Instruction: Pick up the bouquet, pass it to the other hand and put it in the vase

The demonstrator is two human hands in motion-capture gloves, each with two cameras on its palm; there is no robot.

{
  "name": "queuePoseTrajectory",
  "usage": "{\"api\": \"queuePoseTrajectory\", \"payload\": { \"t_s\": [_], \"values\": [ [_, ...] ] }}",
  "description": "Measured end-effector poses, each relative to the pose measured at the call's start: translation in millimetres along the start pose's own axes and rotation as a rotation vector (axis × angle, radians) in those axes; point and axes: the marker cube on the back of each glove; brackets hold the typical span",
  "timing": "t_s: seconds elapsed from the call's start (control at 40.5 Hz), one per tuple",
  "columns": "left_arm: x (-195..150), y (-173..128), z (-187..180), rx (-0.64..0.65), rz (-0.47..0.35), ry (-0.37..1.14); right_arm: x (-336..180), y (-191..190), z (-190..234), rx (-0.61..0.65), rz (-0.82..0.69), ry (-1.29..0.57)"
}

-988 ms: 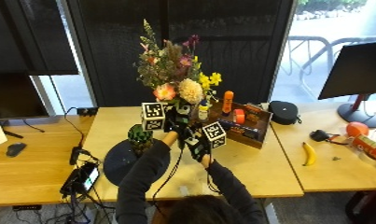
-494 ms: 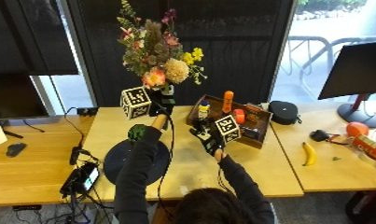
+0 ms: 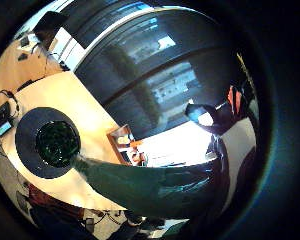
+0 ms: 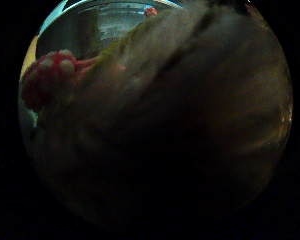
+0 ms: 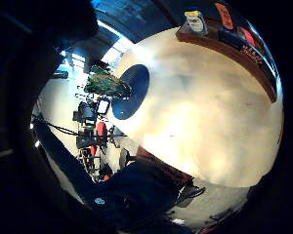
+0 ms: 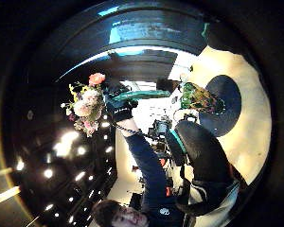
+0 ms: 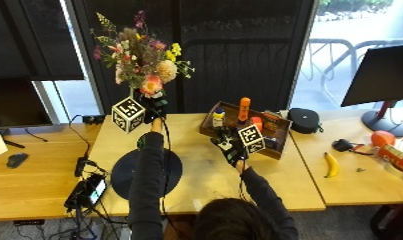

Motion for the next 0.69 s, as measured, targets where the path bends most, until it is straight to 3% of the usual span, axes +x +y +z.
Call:
{"api": "queuePoseTrajectory", "payload": {
  "t_s": [0.049, 0.099, 0.395, 0.617, 0.691],
  "values": [
    [25.5, -3.6, 6.2, 0.098, 0.013, 0.056, -8.5, -2.4, 7.1, -0.005, 0.033, 0.008],
    [29.6, -7.1, 5.8, 0.145, 0.009, 0.069, -10.8, -2.1, 8.1, -0.006, 0.040, 0.006],
    [-12.3, -23.0, 4.5, 0.204, -0.024, 0.040, 0.9, -0.1, 3.5, -0.009, 0.036, 0.001],
    [-43.7, -24.2, 6.5, 0.081, -0.128, 0.064, 10.6, -5.2, 0.4, 0.015, 0.045, -0.003],
    [-62.6, -23.4, 7.4, -0.039, -0.158, 0.055, 15.2, -5.1, -1.6, 0.011, 0.047, -0.009]
  ]
}}
